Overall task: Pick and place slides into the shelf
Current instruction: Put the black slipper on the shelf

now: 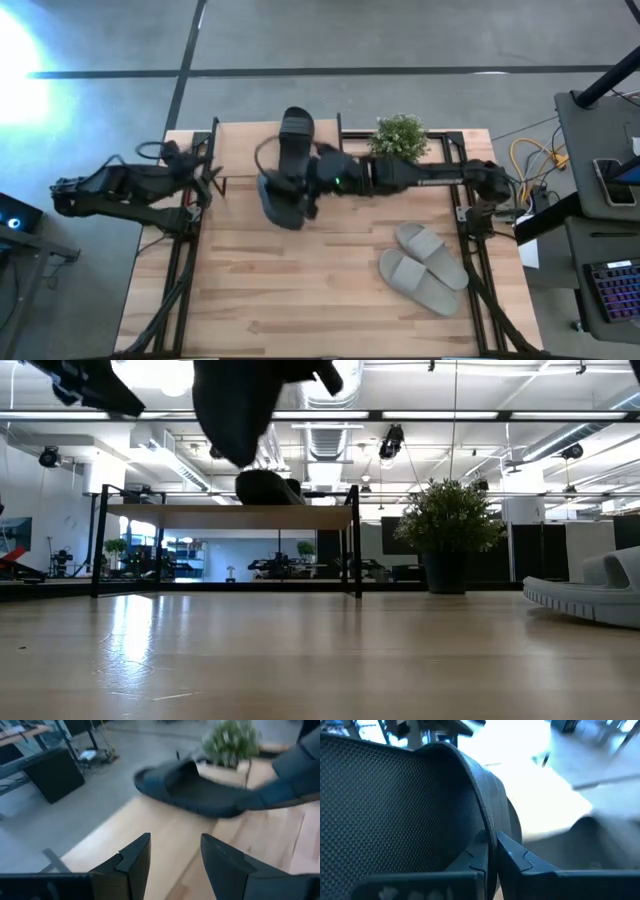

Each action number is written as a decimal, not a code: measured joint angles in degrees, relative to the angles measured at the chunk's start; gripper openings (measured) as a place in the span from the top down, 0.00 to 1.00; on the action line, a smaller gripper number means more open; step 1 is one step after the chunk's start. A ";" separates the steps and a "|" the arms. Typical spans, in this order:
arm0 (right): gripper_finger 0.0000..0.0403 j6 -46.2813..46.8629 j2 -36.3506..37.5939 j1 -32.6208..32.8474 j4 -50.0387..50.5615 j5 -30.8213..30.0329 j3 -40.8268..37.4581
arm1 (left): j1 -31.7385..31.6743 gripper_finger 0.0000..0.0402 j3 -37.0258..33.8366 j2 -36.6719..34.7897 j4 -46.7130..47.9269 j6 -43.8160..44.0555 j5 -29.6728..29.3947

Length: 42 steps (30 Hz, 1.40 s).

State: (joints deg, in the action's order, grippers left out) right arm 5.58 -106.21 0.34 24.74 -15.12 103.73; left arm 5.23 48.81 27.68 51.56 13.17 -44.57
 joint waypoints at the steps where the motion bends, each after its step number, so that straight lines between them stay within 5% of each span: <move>1: 0.96 -1.70 -1.14 -0.94 0.04 -0.07 2.19 | 0.00 0.60 0.54 -1.16 0.13 0.02 -0.52; 7: 0.96 -13.04 -14.11 -5.31 0.45 -0.21 19.45 | -0.01 0.60 1.53 -9.99 2.03 -0.01 -2.38; 11: 0.96 -20.40 -24.61 -7.44 -0.64 -6.61 31.46 | -0.02 0.60 1.51 -14.73 1.79 0.15 -2.46; 16: 0.96 -33.01 -26.01 -8.95 -15.37 -16.69 25.63 | -0.02 0.60 1.06 -16.86 1.57 -0.01 -2.46; 22: 0.96 -32.86 -26.74 -11.82 -10.68 -14.25 24.12 | 0.00 0.60 -0.78 -15.65 1.94 -0.25 -2.23; 35: 0.95 -35.10 -29.61 -15.36 -16.80 -13.36 22.05 | -0.02 0.60 -3.21 -8.90 -0.10 -0.09 -2.81; 42: 0.82 -36.02 -29.57 -15.38 -15.54 -11.42 22.09 | -0.02 0.60 -3.18 -6.37 -0.13 -0.07 -3.06</move>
State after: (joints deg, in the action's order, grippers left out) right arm -30.44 -135.79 -15.03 9.20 -26.54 125.82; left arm 5.21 45.64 21.32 51.42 13.10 -47.63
